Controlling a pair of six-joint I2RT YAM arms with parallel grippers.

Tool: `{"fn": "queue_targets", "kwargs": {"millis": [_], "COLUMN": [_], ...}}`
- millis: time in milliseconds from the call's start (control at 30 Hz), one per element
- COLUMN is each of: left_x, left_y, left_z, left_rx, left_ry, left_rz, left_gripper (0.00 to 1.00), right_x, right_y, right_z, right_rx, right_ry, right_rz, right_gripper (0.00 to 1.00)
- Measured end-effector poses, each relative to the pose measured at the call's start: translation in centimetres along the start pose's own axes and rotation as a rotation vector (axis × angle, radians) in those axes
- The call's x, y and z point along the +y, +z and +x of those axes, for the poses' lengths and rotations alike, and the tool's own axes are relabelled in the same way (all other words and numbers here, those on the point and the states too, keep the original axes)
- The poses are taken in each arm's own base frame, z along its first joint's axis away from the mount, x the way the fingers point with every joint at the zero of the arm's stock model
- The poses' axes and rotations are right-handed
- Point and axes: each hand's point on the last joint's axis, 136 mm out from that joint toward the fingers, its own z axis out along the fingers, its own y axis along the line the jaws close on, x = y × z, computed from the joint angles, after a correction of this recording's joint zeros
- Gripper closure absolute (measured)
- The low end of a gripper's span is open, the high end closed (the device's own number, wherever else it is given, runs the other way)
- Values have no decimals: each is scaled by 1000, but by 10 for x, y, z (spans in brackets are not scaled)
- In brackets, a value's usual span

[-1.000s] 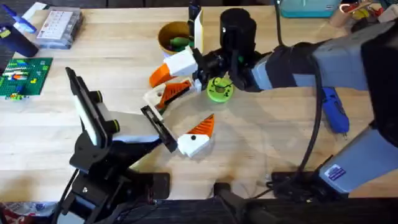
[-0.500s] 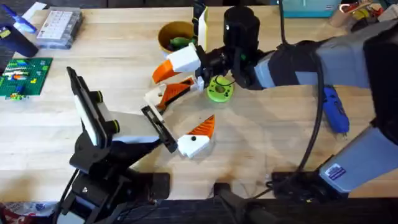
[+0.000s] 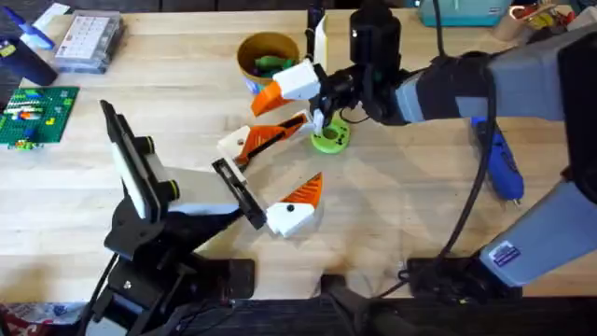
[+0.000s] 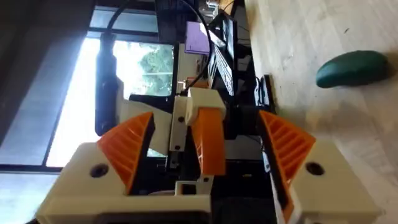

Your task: Pick up the gripper from the table and insert it into the empty holder that is missing its gripper. Then pick up a screw, insert it into the mounting hole, and use the screwdriver to tighten it. Finally, clean up the table by picking up the vegetable and placing it into the bucket.

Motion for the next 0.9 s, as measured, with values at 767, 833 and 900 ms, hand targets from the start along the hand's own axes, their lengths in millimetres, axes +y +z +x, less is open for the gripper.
{"fn": "queue_targets", "kwargs": {"millis": [767, 833, 900], "left_x": [0, 0, 0], "left_y": [0, 0, 0], "left_z": [0, 0, 0], "left_rx": [0, 0, 0], "left_ry": [0, 0, 0], "left_rz": [0, 0, 0], "left_gripper": [13, 13, 13], "right_x": [12, 7, 3], "right_y": [-20, -22, -22], "right_z": [17, 20, 21], "right_rx": [13, 5, -1], "right_ry": [32, 58, 77], "right_rz": [-21, -18, -15], "right_gripper": [6, 6, 6]}}
